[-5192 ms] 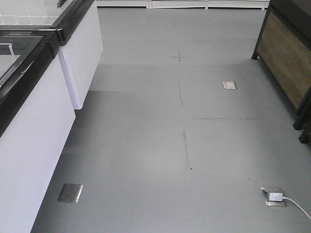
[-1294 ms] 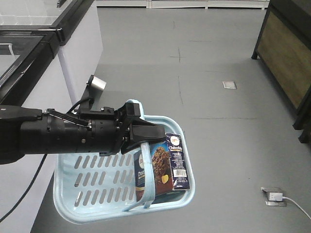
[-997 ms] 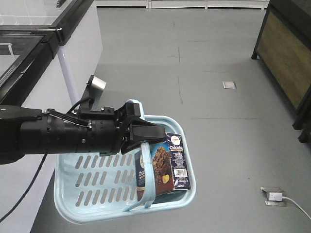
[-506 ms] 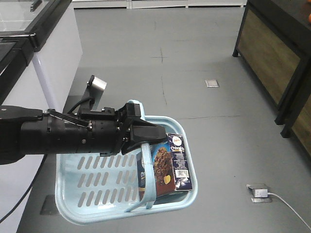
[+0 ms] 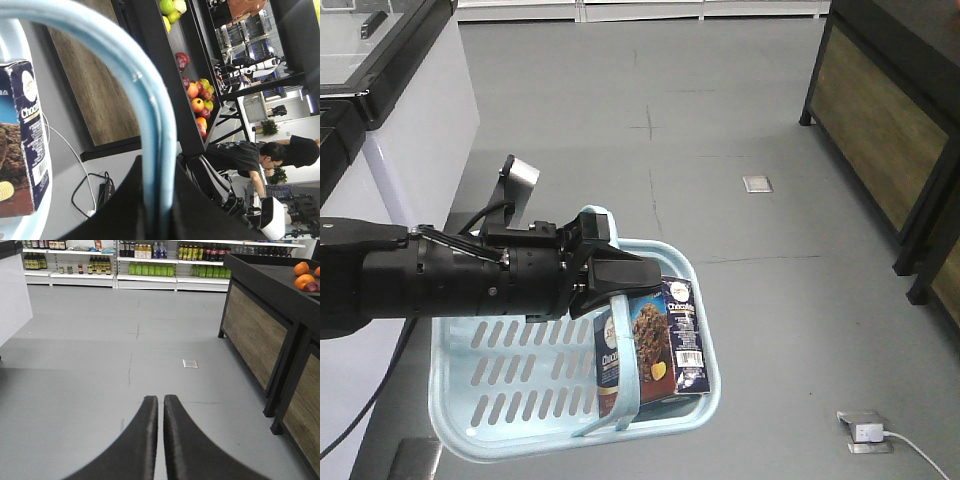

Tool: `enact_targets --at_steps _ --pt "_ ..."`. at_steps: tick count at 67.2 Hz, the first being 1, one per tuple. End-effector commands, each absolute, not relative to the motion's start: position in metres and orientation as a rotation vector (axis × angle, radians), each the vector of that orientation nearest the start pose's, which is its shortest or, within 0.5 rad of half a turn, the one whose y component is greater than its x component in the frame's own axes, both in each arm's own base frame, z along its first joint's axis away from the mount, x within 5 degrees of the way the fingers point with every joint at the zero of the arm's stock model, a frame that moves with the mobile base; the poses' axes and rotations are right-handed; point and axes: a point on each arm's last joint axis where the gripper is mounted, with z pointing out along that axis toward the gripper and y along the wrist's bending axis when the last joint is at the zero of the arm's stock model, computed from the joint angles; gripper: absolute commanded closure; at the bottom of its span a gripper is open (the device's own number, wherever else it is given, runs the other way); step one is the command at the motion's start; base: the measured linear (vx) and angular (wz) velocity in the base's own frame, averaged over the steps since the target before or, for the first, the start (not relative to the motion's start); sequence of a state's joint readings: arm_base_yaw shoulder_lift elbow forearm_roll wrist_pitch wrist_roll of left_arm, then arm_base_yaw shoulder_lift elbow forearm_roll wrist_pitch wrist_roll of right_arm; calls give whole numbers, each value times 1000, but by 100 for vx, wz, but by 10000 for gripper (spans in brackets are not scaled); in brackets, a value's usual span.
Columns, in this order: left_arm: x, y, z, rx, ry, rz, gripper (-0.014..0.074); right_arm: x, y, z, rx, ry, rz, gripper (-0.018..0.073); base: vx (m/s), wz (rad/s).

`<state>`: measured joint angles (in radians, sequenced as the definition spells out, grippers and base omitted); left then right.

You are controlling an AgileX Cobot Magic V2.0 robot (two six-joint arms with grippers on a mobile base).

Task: Left arm holds basket, right arm returns cookies
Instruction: 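Hold the basket up with the left gripper while driving forward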

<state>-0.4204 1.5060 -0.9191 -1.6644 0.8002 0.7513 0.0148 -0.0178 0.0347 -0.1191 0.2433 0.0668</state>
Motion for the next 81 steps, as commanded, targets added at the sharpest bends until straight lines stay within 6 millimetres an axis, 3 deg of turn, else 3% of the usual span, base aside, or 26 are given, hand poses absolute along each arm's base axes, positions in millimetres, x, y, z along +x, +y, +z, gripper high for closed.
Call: enact_targets --at_steps 1,81 --pt "250 -187 312 9 2105 -1744 600 56 -1 184 -45 1675 -56 556 27 1" --pt "250 -187 312 7 2105 -1742 600 56 -1 184 -45 1675 -56 556 29 0"
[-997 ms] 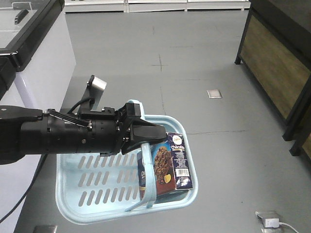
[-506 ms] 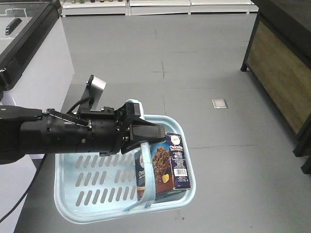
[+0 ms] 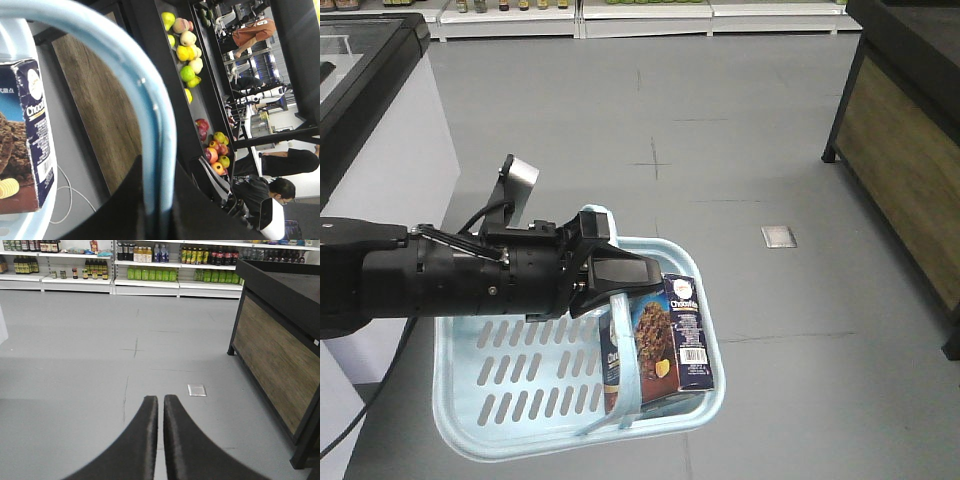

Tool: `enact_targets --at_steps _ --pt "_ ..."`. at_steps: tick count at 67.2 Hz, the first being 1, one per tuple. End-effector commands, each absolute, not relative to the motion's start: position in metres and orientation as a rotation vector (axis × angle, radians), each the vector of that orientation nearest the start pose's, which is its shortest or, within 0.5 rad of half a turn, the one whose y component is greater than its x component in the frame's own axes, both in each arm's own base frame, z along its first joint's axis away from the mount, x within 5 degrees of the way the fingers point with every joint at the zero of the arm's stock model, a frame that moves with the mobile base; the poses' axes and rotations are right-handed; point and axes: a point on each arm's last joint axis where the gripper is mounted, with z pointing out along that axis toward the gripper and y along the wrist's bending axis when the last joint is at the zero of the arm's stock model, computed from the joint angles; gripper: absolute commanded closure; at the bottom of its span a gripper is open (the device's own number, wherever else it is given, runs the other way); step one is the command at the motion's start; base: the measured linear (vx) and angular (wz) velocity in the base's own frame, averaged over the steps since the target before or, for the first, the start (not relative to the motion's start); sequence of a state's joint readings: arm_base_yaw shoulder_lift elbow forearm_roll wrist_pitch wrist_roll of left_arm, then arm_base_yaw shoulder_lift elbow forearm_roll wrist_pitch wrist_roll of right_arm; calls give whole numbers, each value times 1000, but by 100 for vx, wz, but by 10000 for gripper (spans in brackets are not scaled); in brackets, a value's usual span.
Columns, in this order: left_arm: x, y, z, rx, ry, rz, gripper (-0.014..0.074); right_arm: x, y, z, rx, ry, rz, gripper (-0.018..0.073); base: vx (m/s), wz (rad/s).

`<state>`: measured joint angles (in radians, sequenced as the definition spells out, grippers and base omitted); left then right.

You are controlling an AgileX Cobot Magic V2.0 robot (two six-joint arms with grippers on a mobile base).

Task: Left arm holds basket, right arm returns cookies
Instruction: 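Hold the basket up with the left gripper while driving forward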

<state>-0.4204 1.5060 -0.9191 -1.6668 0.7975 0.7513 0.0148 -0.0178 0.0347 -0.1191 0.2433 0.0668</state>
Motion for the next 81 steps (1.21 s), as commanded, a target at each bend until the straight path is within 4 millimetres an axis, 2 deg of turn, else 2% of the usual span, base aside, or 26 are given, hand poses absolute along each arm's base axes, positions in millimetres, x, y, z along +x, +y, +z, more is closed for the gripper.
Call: enact_targets --at_steps 1,81 --pt "250 -187 312 7 2105 -1742 600 56 -1 184 -45 1675 -56 556 31 1" --pt "250 -187 312 7 2105 -1742 600 56 -1 184 -45 1675 -56 556 35 4"
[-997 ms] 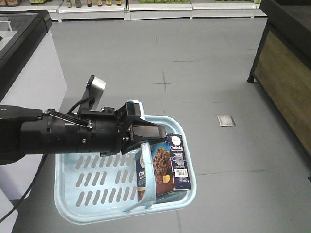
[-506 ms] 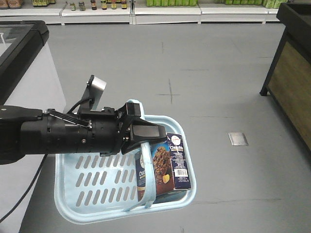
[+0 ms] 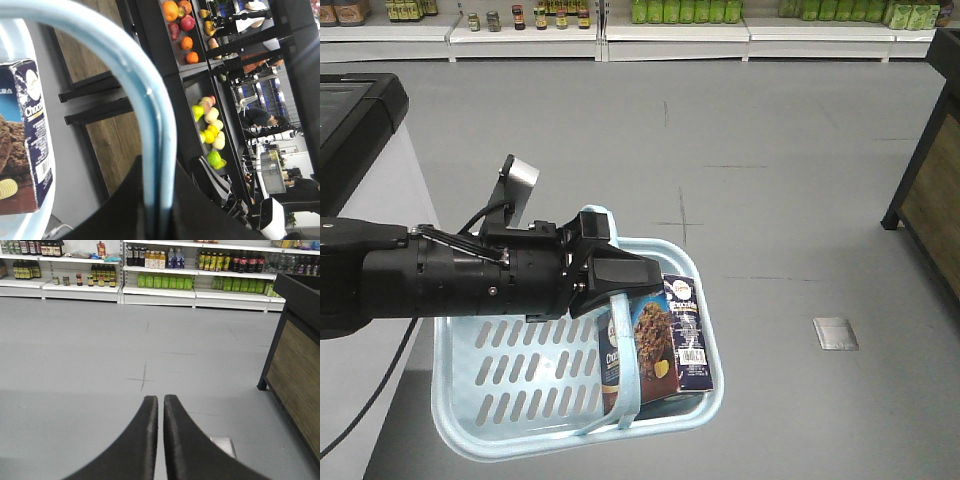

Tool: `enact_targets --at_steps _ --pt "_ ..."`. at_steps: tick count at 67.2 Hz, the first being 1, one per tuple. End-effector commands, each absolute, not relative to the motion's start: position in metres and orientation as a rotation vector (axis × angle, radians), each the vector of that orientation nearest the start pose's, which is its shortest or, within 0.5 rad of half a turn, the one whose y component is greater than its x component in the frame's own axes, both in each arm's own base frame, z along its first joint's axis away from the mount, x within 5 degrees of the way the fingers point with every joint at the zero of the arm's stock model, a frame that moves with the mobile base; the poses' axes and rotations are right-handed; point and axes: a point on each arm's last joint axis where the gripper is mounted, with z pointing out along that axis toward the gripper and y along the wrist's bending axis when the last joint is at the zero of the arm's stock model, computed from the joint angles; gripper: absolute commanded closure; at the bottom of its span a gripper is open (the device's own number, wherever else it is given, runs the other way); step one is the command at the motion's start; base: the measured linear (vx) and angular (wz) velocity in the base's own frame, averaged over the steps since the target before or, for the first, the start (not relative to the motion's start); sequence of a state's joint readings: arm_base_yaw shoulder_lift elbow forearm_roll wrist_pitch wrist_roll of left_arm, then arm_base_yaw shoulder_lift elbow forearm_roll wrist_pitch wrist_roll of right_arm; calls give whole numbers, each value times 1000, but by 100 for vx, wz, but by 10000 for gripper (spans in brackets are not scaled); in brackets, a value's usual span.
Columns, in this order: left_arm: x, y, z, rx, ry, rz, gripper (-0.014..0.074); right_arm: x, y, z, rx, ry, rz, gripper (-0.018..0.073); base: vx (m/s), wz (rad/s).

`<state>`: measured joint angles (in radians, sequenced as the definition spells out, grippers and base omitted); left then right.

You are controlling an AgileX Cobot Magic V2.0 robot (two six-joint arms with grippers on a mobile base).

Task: Left arm holds basket, right arm returns cookies
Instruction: 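Hold the basket up with the left gripper while driving forward, then drive toward the drink shelves holding the basket in the left gripper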

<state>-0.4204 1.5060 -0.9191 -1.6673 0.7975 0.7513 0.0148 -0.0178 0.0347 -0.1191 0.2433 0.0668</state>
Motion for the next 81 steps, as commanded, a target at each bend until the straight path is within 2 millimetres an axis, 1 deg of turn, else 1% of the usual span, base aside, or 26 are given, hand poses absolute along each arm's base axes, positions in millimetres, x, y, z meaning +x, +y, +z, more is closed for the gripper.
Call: enact_targets --at_steps 1,81 --pt "250 -187 312 7 2105 -1742 600 56 -1 184 -45 1675 -56 556 38 1" --pt "251 -187 312 6 2105 -1742 600 56 -1 184 -45 1675 -56 556 41 0"
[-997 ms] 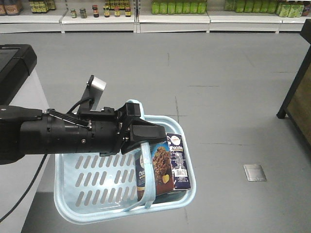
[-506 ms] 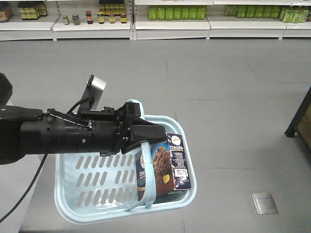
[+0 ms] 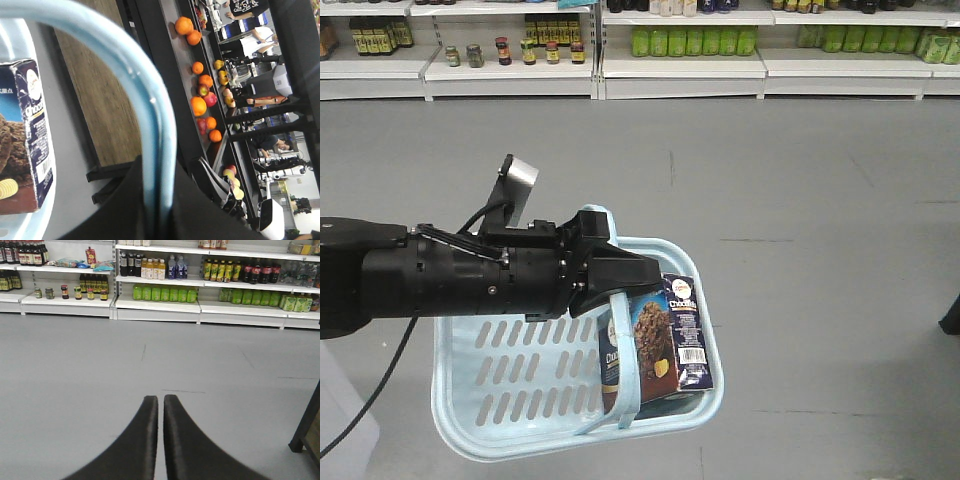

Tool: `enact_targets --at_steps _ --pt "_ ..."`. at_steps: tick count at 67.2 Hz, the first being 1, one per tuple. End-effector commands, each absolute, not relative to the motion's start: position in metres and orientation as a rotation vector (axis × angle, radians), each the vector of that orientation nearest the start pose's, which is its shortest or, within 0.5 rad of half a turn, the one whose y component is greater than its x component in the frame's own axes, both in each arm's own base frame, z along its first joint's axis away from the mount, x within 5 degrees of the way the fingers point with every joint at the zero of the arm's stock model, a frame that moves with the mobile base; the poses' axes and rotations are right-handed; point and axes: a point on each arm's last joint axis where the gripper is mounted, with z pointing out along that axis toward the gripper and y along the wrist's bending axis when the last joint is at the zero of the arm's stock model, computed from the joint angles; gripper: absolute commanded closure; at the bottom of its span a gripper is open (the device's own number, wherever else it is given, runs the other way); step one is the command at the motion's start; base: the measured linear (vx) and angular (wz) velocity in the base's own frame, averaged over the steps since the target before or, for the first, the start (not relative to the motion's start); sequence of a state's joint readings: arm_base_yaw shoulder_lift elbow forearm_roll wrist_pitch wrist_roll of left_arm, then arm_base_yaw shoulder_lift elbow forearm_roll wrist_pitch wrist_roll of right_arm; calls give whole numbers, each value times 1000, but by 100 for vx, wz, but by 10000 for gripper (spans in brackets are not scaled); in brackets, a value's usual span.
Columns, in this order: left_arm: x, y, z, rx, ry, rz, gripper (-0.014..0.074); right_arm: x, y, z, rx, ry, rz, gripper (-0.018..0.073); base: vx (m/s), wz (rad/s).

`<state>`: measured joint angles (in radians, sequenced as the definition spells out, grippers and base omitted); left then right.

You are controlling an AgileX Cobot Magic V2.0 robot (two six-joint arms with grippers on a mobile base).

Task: Left arm holds basket, right arm returns cookies
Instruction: 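Drive toward the drink shelves holding the basket in the left gripper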

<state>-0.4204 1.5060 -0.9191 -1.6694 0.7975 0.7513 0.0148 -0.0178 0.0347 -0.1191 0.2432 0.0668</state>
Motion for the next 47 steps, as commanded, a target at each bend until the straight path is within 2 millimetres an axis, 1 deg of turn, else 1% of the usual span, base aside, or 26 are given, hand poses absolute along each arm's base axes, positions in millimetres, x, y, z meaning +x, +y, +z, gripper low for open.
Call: enact_targets --at_steps 1,47 --pt "251 -187 312 6 2105 -1742 600 56 -1 184 -45 1675 -56 556 40 3" --pt "251 -187 312 5 2105 -1741 600 56 -1 184 -45 1675 -56 556 40 1"
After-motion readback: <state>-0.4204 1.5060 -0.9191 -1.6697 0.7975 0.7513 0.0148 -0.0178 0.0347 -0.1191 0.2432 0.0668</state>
